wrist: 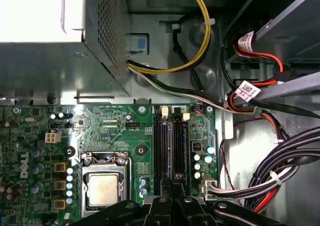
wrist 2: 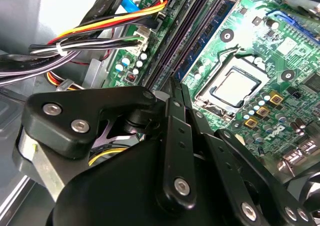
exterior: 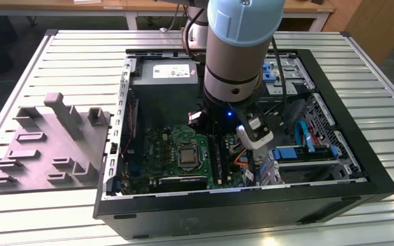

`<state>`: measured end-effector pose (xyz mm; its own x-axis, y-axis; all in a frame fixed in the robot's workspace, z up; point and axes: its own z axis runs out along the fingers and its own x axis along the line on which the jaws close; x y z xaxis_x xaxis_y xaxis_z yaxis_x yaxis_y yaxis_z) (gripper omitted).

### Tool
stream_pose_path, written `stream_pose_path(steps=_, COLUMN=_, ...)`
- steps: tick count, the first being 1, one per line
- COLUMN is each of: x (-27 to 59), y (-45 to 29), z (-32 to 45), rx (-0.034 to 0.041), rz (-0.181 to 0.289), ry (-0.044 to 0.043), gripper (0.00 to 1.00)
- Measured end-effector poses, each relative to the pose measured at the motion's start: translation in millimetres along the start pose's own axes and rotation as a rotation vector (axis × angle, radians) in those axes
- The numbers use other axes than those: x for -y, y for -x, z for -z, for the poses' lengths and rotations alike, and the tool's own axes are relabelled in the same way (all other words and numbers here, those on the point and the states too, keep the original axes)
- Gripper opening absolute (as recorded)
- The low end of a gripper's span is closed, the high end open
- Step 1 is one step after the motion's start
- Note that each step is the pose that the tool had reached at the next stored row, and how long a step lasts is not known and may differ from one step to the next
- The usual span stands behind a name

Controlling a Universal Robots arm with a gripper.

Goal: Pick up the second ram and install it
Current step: 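Insert the second ram into the second slot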

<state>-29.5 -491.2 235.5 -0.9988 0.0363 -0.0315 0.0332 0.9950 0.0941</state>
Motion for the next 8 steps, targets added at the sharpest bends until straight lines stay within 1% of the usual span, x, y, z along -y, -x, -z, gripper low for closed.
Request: stream_pose_path(steps=8, x=0.1, y=0.0, z=-1.1, rx=0.001, rz=-0.011, ry=-0.0005, gripper=0.11)
